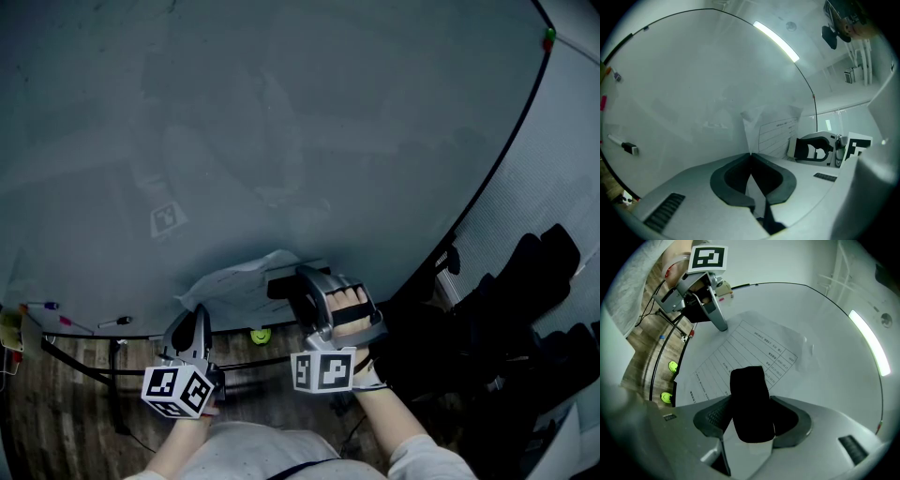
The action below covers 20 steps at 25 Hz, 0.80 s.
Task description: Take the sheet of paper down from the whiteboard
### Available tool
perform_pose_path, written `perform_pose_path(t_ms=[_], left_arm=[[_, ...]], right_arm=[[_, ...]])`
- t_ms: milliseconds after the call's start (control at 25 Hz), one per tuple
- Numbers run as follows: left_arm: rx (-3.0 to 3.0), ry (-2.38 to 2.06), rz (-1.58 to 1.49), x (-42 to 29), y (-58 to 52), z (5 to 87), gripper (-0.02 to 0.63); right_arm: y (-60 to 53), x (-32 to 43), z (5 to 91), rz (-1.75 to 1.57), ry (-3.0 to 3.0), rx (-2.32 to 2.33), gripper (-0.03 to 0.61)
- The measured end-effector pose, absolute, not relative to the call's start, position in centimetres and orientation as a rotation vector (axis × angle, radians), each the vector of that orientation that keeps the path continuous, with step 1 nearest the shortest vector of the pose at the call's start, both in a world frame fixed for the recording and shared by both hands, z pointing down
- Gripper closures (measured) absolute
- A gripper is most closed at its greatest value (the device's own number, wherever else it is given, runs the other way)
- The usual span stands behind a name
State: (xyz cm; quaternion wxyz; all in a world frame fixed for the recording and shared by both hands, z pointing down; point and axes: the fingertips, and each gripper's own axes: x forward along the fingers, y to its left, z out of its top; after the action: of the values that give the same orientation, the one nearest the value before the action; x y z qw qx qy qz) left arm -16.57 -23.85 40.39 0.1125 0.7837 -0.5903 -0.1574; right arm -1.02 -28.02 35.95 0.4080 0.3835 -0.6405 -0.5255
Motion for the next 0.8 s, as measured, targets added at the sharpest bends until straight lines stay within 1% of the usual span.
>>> perform_pose_path(t_ms=[440, 800], left_arm=[[2.284, -1.749, -0.483, -17.0, -23.9, 40.1, 0.598], [2.23, -1.801, -0.501, -18.8, -23.6, 40.6, 0.598]], right_arm=[[-28.1, -0.9, 35.7, -1.288, -1.642, 1.003, 0.327], [-28.1, -0.8, 35.9, -1.284, -1.629, 1.012, 0.328]])
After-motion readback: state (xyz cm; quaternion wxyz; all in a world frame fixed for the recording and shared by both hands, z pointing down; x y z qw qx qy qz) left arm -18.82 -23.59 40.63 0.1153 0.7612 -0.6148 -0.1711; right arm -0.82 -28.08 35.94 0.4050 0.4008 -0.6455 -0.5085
